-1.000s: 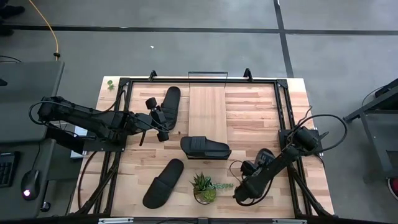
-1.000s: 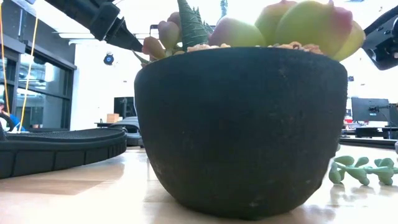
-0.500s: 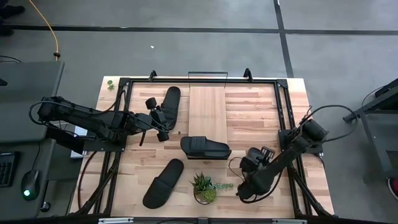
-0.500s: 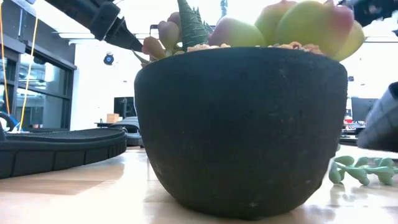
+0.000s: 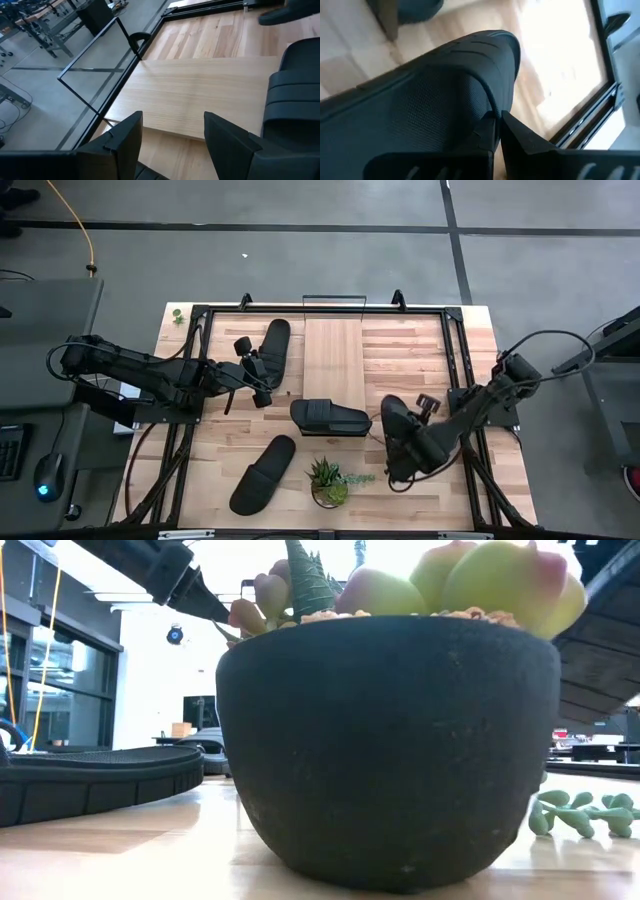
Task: Pick and place slides into the shelf
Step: Put the bottom right black slide on the shelf
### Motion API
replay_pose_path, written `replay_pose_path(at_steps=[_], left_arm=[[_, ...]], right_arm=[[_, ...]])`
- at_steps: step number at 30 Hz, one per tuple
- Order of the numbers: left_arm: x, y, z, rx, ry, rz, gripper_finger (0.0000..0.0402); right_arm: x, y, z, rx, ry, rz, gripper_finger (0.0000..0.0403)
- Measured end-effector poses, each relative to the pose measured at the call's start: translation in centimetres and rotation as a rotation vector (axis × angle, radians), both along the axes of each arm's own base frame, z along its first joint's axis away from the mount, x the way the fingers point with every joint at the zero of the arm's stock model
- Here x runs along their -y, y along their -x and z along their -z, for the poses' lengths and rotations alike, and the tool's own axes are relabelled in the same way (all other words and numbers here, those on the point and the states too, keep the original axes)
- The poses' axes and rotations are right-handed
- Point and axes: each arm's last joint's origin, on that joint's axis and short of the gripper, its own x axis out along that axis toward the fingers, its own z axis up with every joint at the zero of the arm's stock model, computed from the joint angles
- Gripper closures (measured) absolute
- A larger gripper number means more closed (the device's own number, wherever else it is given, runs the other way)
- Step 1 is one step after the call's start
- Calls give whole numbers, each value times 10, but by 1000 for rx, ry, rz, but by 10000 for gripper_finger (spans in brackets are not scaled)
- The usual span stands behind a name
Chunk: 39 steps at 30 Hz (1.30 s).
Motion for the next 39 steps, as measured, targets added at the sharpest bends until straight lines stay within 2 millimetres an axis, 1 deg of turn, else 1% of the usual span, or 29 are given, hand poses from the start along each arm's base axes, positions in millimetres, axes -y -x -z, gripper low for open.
replay_pose_path(at_steps=[8,12,18,21,25,29,33,39], left_arm=[[0,0,0,0,4,4,206],[0,0,0,0,3,4,206],[0,0,0,-3,-1,7,206],[0,0,0,0,-3,8,206],[0,-2,-3,21,-12,21,206],[3,-5,-6,46,11,135,206],[6,-8,-9,71,20,247,206],[10,-9,-9,58,24,389,206]], right_arm=[[35,-11,-16,40,91,-33,403],[53,-15,-23,69,171,-41,403],[77,-12,-43,182,319,-32,403],[83,-9,-53,262,367,-28,403],[82,-12,-63,387,391,-61,403],[71,-25,-68,464,373,-166,403],[60,-36,-73,513,302,-280,403],[42,-45,-80,576,207,-460,403]])
